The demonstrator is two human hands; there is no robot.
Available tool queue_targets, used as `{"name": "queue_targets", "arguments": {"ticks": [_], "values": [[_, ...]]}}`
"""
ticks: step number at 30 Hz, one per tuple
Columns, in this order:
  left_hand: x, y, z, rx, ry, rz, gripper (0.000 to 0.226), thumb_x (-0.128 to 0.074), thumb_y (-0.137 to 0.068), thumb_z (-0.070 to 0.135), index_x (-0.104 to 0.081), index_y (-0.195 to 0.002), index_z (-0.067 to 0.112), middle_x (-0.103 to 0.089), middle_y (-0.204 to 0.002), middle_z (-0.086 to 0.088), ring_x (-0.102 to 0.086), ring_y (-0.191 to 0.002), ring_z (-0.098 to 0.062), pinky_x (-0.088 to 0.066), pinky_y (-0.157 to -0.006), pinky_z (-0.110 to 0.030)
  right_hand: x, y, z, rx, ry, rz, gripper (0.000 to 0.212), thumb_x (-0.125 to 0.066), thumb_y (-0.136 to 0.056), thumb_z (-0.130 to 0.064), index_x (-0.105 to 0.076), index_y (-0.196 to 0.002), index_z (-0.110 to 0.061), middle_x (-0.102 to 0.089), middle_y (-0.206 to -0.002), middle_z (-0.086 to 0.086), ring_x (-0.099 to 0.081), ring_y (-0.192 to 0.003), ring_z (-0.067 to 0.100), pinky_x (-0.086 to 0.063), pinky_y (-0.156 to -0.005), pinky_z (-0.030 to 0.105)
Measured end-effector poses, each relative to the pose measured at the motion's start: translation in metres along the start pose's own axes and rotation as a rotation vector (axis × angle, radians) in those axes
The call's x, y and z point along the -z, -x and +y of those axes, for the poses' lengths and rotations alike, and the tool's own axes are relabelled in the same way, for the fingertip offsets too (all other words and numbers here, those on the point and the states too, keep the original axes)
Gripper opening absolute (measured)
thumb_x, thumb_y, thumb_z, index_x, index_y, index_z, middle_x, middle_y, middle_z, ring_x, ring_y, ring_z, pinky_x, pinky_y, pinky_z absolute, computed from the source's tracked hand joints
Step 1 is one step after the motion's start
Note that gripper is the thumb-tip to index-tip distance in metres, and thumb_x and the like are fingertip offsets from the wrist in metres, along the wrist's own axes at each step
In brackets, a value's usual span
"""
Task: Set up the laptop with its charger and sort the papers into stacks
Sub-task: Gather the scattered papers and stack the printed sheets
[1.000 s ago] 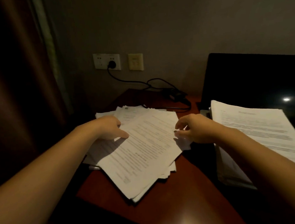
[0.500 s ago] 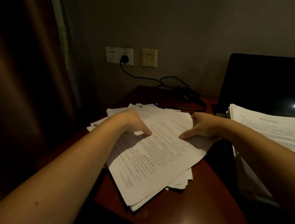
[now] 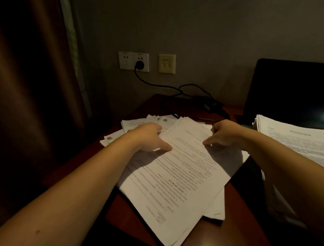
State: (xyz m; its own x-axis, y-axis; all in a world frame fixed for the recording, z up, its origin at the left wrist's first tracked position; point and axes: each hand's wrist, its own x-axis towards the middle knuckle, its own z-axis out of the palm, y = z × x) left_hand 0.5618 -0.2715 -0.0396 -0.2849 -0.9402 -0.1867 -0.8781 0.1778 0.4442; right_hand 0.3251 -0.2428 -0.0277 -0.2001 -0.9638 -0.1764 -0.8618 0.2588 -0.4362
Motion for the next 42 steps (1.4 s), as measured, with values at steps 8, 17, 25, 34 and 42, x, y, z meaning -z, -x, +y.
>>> {"name": "queue_targets", "arguments": {"ticks": [8, 17, 25, 34, 42], "values": [[0.004, 0.001, 0.019, 0.198, 0.094, 0.038, 0.077, -0.086, -0.077, 0.040, -0.050, -0.138, 0.010, -0.057, -0.132, -0.010, -0.056, -0.120, -0.030, -0.051, -0.101, -0.043, 0.005, -0.005, -0.003, -0.167, -0.015, -0.089, 0.064, -0.086, -0.072, -0.038, -0.063, -0.122, -0.006, -0.064, -0.111, 0.010, -0.061, -0.101, 0.030, -0.053, -0.091, 0.042], [-0.005, 0.006, 0.003, 0.073, 0.489, 0.147, 0.065, -0.087, -0.077, 0.020, -0.055, -0.133, 0.020, -0.065, -0.125, 0.001, -0.063, -0.111, -0.020, -0.055, -0.093, -0.039, -0.005, -0.005, 0.006, -0.026, -0.125, -0.006, 0.059, -0.084, -0.076, -0.031, -0.059, -0.125, -0.011, -0.058, -0.110, 0.004, -0.053, -0.098, 0.020, -0.044, -0.080, 0.032], [0.011, 0.025, -0.007, -0.199, 0.707, 0.109, 0.023, -0.069, -0.093, 0.025, -0.067, -0.115, 0.030, -0.075, -0.107, 0.010, -0.074, -0.090, -0.007, -0.061, -0.080, -0.035, 0.015, 0.000, 0.006, 0.316, -0.148, 0.234, 0.090, -0.092, -0.063, -0.036, -0.043, -0.138, -0.033, -0.058, -0.125, -0.011, -0.061, -0.113, 0.016, -0.058, -0.089, 0.041], [0.031, 0.023, 0.015, -0.152, 0.253, 0.517, 0.057, -0.070, -0.090, 0.042, -0.047, -0.141, 0.032, -0.057, -0.131, 0.006, -0.055, -0.124, -0.021, -0.045, -0.106, -0.048, 0.059, 0.033, 0.008, 0.430, -0.482, 0.221, 0.007, -0.071, -0.090, -0.024, -0.072, -0.097, -0.022, -0.072, -0.080, -0.005, -0.070, -0.067, 0.009, -0.055, -0.059, 0.024], [0.000, 0.026, 0.045, -0.055, 0.544, 0.621, 0.081, -0.063, -0.094, 0.047, -0.020, -0.159, 0.024, -0.020, -0.164, -0.005, -0.016, -0.151, -0.031, -0.021, -0.122, -0.052, 0.049, 0.046, 0.010, 0.176, -1.187, 0.471, 0.007, -0.056, -0.101, -0.018, -0.061, -0.101, -0.012, -0.073, -0.090, 0.007, -0.073, -0.074, 0.019, -0.059, -0.060, 0.030]]}}
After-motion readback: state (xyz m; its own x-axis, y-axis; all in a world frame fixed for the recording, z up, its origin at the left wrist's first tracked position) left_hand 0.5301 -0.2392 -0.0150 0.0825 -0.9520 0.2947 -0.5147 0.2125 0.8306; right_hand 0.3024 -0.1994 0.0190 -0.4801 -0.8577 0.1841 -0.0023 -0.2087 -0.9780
